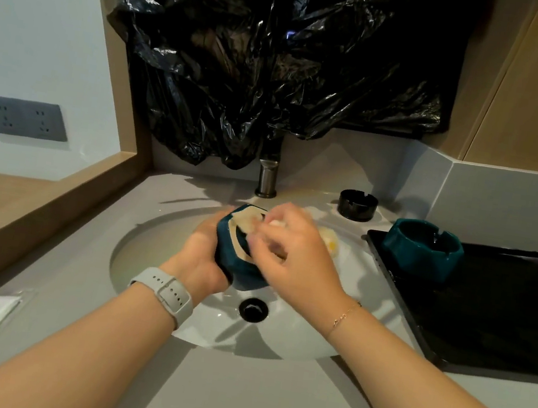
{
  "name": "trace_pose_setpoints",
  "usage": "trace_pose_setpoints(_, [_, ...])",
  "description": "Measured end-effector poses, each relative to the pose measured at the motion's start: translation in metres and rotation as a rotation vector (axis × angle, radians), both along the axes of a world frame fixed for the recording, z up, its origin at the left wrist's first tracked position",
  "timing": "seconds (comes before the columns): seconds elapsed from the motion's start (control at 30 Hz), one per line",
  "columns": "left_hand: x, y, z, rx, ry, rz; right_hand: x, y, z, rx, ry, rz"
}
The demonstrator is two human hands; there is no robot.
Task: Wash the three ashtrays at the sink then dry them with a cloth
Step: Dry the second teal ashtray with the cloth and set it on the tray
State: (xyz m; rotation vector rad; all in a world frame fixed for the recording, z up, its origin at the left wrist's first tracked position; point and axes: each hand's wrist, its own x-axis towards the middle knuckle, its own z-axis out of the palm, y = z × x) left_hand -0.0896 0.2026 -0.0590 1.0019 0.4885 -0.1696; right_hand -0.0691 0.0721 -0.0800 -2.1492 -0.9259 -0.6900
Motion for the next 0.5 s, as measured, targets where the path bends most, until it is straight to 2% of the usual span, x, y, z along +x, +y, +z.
trace_pose_setpoints(0.07, [0.000, 0.005, 0.001, -0.010, 0.007, 0.016, -0.005, 0.002, -0.002, -0.109, -0.002, 0.121])
trace_pose_setpoints(0.13, [0.000, 0.008, 0.002, -0.004, -0.007, 0.030, -0.003, -0.001, -0.001, -0.134, 0.010, 0.166])
trace_pose_setpoints(0.27, [0.000, -0.002, 0.002, 0.077, -0.043, -0.008, 0.009, -0.007, 0.005, -0.050, -0.050, -0.008])
trace_pose_setpoints(0.37, [0.000, -0.004, 0.001, 0.054, -0.052, 0.043, 0.013, -0.012, 0.005, -0.166, 0.057, -0.132])
trace_pose_setpoints(0.43, [0.002, 0.004, 0.001, 0.011, -0.047, 0.105, 0.009, -0.015, -0.001, -0.215, 0.131, -0.024])
trace_pose_setpoints(0.5, [0.002, 0.008, 0.000, 0.018, -0.052, 0.111, -0.003, -0.010, 0.000, -0.154, 0.178, 0.151])
